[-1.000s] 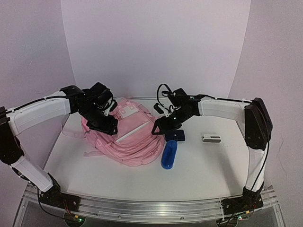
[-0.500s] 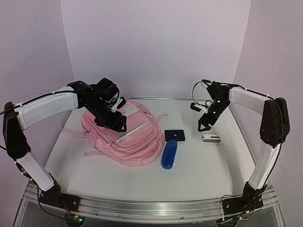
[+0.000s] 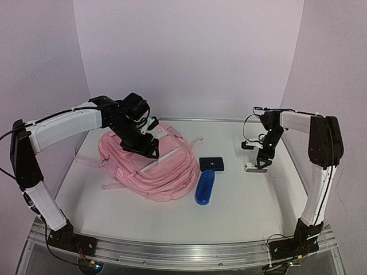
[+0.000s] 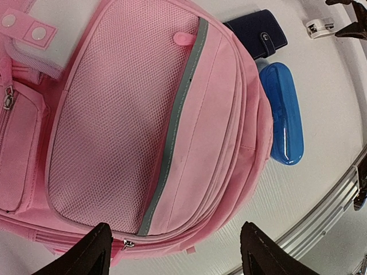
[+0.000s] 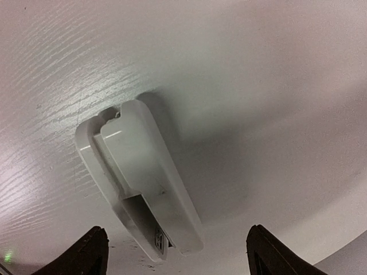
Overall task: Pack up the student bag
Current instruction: Pick up the stationery from the center of the board.
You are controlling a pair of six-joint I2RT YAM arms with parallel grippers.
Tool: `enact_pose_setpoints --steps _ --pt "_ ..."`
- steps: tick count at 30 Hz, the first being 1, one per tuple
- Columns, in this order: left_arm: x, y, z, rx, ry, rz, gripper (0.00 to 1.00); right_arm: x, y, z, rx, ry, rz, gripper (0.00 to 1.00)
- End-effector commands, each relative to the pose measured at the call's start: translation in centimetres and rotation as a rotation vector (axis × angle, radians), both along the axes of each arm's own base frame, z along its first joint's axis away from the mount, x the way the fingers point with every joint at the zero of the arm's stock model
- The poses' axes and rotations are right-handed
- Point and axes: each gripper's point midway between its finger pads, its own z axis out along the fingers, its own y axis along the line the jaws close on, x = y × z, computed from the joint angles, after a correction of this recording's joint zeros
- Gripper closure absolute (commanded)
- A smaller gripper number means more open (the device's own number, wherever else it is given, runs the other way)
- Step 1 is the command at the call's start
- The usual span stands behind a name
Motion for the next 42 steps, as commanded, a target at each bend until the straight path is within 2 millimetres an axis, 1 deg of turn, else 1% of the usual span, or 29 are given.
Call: enact_pose_setpoints --steps 1,5,10,13,16,21,25,28,30,33,37,39,42 --pt "0.7 -1.3 1.7 -0.04 -0.04 -0.021 0.22 -0.3 -0.4 -1.2 -0.037 0.031 0.077 0.2" --pt "1.1 -1.7 1.1 -0.014 -0.049 -0.021 0.22 -0.8 -0.3 -2.1 -0.032 0.038 0.089 0.22" --pt "1.8 -2.4 0.3 0.022 -0.056 -0.028 0.22 -1.3 -0.3 -2.6 -0.025 0.022 0.087 0.27" --pt "1.7 -3.3 -0.4 0.046 -0.063 -0.051 0.22 -1.2 -0.3 -2.8 -0.025 0.006 0.059 0.38" --pt "1.5 -4.1 -1.2 0.08 -0.064 -0.077 0.23 -1.3 -0.3 -2.9 -0.023 -0.001 0.029 0.52" --pt "0.8 -5.3 -3.0 0.151 -0.06 -0.137 0.26 -1.7 0.2 -1.5 0.021 -0.022 -0.018 0.66" --pt "0.6 -6.0 -4.6 0.259 -0.092 -0.17 0.28 -1.8 0.6 -0.2 0.05 -0.045 -0.059 0.72" --pt "1.0 -5.9 -5.2 0.329 -0.12 -0.168 0.3 -1.9 0.7 0.5 0.059 -0.059 -0.073 0.78" --pt "1.4 -5.4 -5.8 0.382 -0.134 -0.153 0.34 -1.9 0.8 1.3 0.072 -0.067 -0.083 0.79" --pt "2.2 -4.5 -5.8 0.442 -0.164 -0.13 0.45 -2.0 1.2 2.4 0.095 -0.077 -0.095 0.8" --pt "2.6 -3.8 -6.0 0.494 -0.181 -0.124 0.58 -2.0 1.7 3.9 0.131 -0.082 -0.114 0.81" --pt "2.6 -3.6 -6.1 0.508 -0.177 -0.124 0.67 -1.9 2.0 4.6 0.149 -0.085 -0.121 0.81" --pt "2.7 -3.7 -5.8 0.498 -0.182 -0.113 0.79 -1.8 2.4 5.3 0.169 -0.085 -0.128 0.81"
